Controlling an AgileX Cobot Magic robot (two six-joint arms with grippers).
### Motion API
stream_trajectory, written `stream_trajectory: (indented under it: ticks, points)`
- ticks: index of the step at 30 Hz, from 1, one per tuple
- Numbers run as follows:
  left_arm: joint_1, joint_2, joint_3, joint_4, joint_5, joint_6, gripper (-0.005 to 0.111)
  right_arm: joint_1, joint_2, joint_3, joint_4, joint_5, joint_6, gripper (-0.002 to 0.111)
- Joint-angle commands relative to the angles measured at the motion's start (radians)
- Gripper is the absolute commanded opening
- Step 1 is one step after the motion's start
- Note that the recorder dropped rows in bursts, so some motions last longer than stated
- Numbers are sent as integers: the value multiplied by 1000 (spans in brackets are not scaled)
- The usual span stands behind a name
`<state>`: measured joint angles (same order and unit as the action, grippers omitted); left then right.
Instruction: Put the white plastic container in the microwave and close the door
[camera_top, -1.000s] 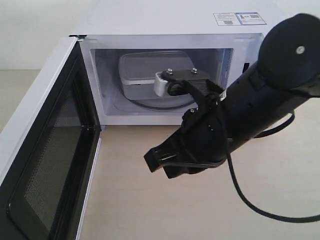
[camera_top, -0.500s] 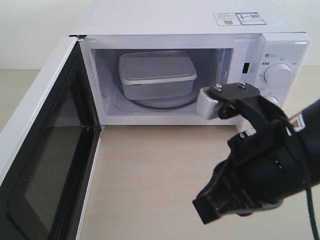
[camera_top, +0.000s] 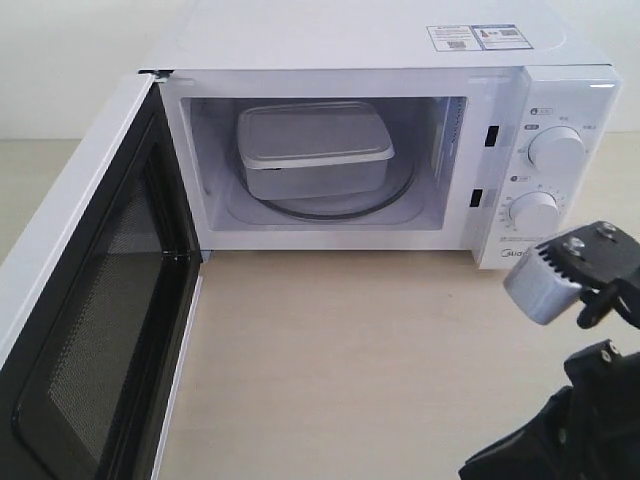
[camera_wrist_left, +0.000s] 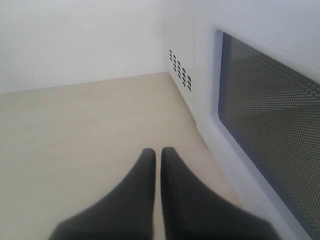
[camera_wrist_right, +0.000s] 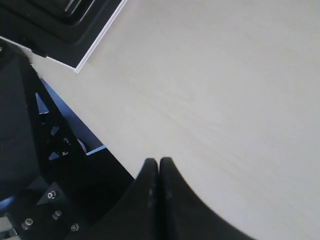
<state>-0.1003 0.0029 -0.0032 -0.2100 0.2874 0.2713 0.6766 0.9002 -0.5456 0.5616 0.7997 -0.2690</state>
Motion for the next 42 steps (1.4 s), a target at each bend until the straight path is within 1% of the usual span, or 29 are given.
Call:
stream_trajectory:
  ticks: [1,3,5,10,11,16,19,20,21,23,24,26,29,31,33,42]
  points:
    - [-1,-3,3,-62,-28,-10,4,-5,-30,23,1,11,-3,0]
    - [-1,-3,3,-109,-80,-10,4,-5,-30,27,1,14,-3,0]
    - [-1,-3,3,-121,-154,-10,4,-5,-30,35,1,11,-3,0]
    - [-1,-3,3,-123,-445,-19,4,-5,-30,34,1,7,-2,0]
    - [-1,-3,3,-123,-485,-53,4,-5,-30,34,1,2,-2,0]
    - [-1,-3,3,-123,-622,-381,4,-5,-30,34,28,-9,-2,0]
    - [-1,-3,3,-117,-699,-459,4,-5,-30,34,32,-9,-2,0]
    - [-1,-3,3,-112,-717,-535,4,-5,-30,34,32,-9,-2,0]
    - [-1,-3,1,-112,-705,-608,4,-5,-30,34,32,-9,-2,0]
    - [-1,-3,-45,-107,-617,-738,4,-5,-30,34,34,-12,-2,0]
    - [-1,-3,-71,-89,-565,-758,4,-5,-30,34,34,-18,-2,0]
    - [-1,-3,-141,3,-422,-761,4,-5,-30,34,34,-34,-2,0]
    - [-1,-3,-221,99,-297,-749,4,-5,-30,34,34,-48,-2,0]
    - [-1,-3,-255,101,-273,-749,4,-5,-30,34,34,-57,-2,0]
    - [-1,-3,-269,101,-276,-749,4,-5,-30,34,34,-61,-2,0]
    - [-1,-3,-271,106,-287,-710,4,-5,-30,34,34,-71,0,0]
